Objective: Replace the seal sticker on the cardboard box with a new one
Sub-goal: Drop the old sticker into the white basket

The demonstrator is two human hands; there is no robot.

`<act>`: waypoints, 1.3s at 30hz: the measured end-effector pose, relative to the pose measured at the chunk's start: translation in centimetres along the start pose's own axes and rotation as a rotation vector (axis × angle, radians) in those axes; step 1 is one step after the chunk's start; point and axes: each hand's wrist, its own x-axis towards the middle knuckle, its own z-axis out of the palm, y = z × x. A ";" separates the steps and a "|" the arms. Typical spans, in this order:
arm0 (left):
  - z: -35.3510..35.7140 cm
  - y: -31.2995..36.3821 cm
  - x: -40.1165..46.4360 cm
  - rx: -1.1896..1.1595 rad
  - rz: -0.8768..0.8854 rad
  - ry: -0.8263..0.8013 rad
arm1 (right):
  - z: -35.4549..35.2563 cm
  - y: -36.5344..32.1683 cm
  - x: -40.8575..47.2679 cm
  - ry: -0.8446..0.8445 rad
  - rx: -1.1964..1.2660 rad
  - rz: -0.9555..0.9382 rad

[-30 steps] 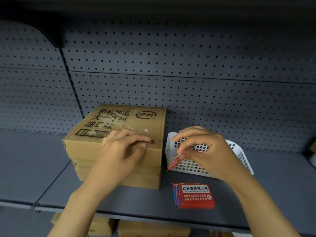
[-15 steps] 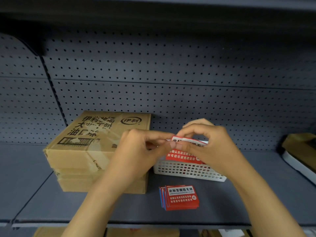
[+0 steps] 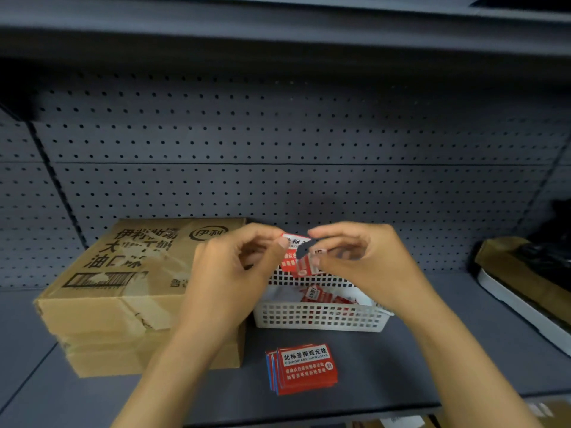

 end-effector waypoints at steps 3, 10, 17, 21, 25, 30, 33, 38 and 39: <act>0.0 0.5 0.5 -0.090 -0.040 -0.010 | 0.3 -0.2 0.2 -0.002 0.027 -0.053; 0.5 0.4 0.5 -0.172 -0.098 -0.043 | 1.1 -1.1 0.1 0.021 0.014 -0.107; 0.3 0.2 0.9 -0.376 -0.114 -0.006 | 1.4 -1.1 0.4 0.069 0.312 0.016; 0.1 0.3 1.0 -0.456 -0.106 -0.026 | 1.7 -0.2 0.4 0.031 0.411 0.145; 0.0 0.4 1.3 -0.579 -0.243 -0.043 | 1.6 0.3 0.6 0.062 0.404 0.064; -0.1 0.2 1.8 -0.598 -0.404 -0.207 | 1.1 0.3 1.2 0.035 0.230 -0.121; -0.1 0.2 1.8 -0.715 -0.466 -0.326 | 0.9 0.6 1.6 0.058 0.120 -0.218; -0.1 0.3 1.6 -0.746 -0.502 -0.425 | 1.4 0.0 1.8 0.078 0.098 -0.285; 0.0 0.3 1.6 -0.754 -0.515 -0.436 | 1.5 -0.1 1.8 0.060 0.102 -0.290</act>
